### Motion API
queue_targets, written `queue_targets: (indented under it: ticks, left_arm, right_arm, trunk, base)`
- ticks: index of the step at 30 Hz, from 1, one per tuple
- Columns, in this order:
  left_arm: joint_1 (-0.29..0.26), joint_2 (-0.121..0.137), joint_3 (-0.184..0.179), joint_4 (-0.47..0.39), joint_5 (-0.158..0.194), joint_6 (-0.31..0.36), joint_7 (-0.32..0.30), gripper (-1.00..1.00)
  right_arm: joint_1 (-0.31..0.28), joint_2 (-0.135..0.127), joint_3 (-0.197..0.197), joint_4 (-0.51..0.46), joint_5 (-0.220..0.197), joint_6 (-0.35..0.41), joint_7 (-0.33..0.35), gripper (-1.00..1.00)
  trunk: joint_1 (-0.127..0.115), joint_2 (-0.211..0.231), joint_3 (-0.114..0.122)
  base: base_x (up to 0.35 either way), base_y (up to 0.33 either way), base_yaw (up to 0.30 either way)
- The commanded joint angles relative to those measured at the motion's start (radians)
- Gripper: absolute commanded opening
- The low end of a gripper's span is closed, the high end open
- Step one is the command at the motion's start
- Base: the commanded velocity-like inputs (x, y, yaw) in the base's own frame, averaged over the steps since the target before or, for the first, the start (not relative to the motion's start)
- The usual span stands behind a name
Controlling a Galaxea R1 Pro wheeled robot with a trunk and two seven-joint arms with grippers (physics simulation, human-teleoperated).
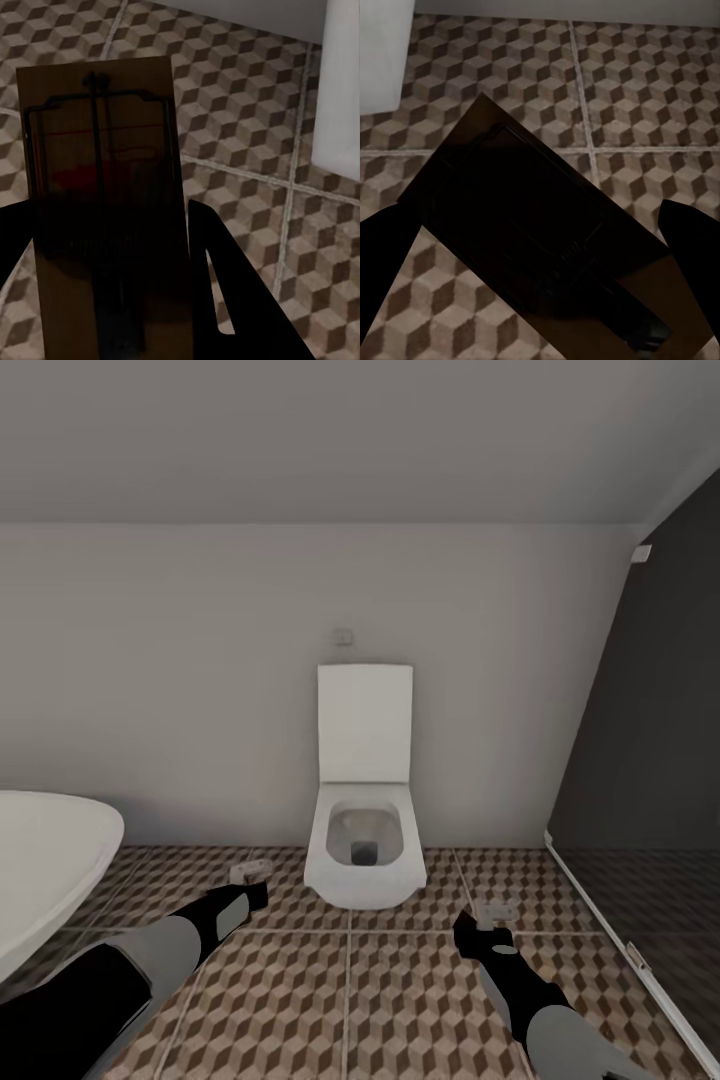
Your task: Take the four mousetraps from the cabinet in the bathroom and place them on the bathroom floor. Make sure all four end up on the same floor surface, and ensure that at least two of them are either under or directly next to the same bathroom sink.
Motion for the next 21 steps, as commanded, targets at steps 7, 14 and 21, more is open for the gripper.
queue_targets:
  ticks: [7,14,21]
  left_arm:
    - [0.000,0.000,-0.009,-0.002,0.005,0.006,0.005,-1.00]
    - [0.000,0.000,-0.009,-0.002,0.005,0.006,0.005,-1.00]
    - [0.000,0.000,-0.009,-0.002,0.005,0.006,0.005,-1.00]
  right_arm:
    - [0.000,0.001,-0.003,-0.002,0.009,0.006,-0.001,-1.00]
    - [0.000,0.001,-0.003,-0.002,0.009,0.006,-0.001,-1.00]
    - [0.000,0.000,-0.004,-0.002,0.009,0.005,-0.001,-1.00]
  trunk:
    - [0.027,-0.050,-0.023]
    - [0.054,-0.099,-0.045]
    - [0.080,-0.148,-0.067]
  base:
    - [0.000,0.000,0.000]
    - [0.000,0.000,0.000]
    - [0.000,0.000,0.000]
